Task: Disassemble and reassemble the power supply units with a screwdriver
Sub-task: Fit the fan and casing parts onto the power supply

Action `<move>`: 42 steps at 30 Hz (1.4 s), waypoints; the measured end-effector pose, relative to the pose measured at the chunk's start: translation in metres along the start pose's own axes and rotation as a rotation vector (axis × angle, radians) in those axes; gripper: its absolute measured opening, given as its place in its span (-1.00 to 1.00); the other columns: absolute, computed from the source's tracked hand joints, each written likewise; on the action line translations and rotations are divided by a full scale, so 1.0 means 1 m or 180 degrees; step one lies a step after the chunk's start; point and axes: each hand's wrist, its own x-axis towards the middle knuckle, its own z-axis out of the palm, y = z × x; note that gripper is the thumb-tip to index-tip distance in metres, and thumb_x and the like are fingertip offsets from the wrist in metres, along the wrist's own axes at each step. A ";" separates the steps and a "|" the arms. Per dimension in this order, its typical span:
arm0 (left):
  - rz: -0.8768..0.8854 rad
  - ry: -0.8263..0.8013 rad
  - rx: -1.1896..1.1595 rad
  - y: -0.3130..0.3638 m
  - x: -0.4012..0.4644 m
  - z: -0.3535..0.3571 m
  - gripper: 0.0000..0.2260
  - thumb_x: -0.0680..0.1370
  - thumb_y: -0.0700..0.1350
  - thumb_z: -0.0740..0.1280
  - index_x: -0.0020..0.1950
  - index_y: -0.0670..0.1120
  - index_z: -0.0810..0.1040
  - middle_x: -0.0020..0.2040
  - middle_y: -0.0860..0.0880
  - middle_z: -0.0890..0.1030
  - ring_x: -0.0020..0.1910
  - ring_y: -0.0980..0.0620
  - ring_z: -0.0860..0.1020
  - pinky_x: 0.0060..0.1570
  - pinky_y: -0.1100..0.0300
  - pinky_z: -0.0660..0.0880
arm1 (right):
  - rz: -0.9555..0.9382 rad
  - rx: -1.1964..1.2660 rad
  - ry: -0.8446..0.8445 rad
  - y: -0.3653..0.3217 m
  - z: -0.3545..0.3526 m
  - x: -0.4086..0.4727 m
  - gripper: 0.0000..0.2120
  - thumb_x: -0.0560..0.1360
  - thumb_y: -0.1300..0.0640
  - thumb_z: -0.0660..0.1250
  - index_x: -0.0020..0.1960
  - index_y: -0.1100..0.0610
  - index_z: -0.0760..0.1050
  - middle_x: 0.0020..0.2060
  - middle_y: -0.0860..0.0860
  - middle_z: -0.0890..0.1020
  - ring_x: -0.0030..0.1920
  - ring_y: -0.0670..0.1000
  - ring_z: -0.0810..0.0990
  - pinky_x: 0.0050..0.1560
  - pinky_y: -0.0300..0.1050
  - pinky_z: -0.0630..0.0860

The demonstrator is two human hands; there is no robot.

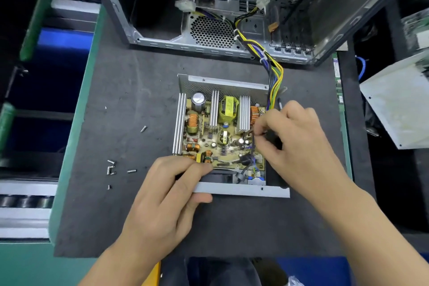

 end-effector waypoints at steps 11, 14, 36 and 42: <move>-0.0015 -0.0027 0.0033 0.001 0.001 -0.001 -0.77 0.68 -0.11 0.24 0.27 -0.21 0.51 0.11 -0.09 0.50 0.05 -0.05 0.49 0.17 0.18 0.40 | 0.0222 -0.0040 -0.0071 -0.007 0.006 -0.001 -0.83 0.39 0.34 0.47 -0.10 0.13 0.57 -0.33 -0.07 0.59 -0.33 0.02 0.48 -0.11 0.03 0.34; -0.0008 -0.0056 0.0023 0.000 0.001 -0.001 -0.76 0.68 -0.10 0.25 0.28 -0.20 0.50 0.11 -0.09 0.50 0.06 -0.06 0.49 0.18 0.20 0.40 | 0.0139 -0.0127 -0.0046 -0.007 0.005 0.002 -0.82 0.36 0.35 0.49 -0.12 0.13 0.59 -0.38 -0.09 0.56 -0.36 0.04 0.49 -0.16 0.03 0.42; 0.0025 -0.0063 -0.0014 0.001 0.001 -0.002 -0.76 0.69 -0.08 0.23 0.29 -0.17 0.48 0.10 -0.09 0.49 0.01 -0.10 0.51 0.10 0.10 0.47 | 0.0227 -0.0439 0.0578 0.008 0.021 -0.008 -0.92 0.39 0.11 0.56 -0.15 -0.03 0.71 -0.06 0.04 0.30 -0.04 0.06 0.23 -0.13 -0.10 0.06; 0.0013 -0.0060 -0.0018 0.001 0.002 -0.002 -0.75 0.69 -0.07 0.22 0.30 -0.17 0.48 0.11 -0.08 0.48 0.03 -0.07 0.50 0.15 0.16 0.44 | 0.0381 -0.0289 0.0521 0.006 0.024 -0.006 -0.94 0.39 0.10 0.52 -0.13 -0.01 0.72 -0.10 0.03 0.30 -0.05 0.06 0.26 -0.14 -0.07 0.10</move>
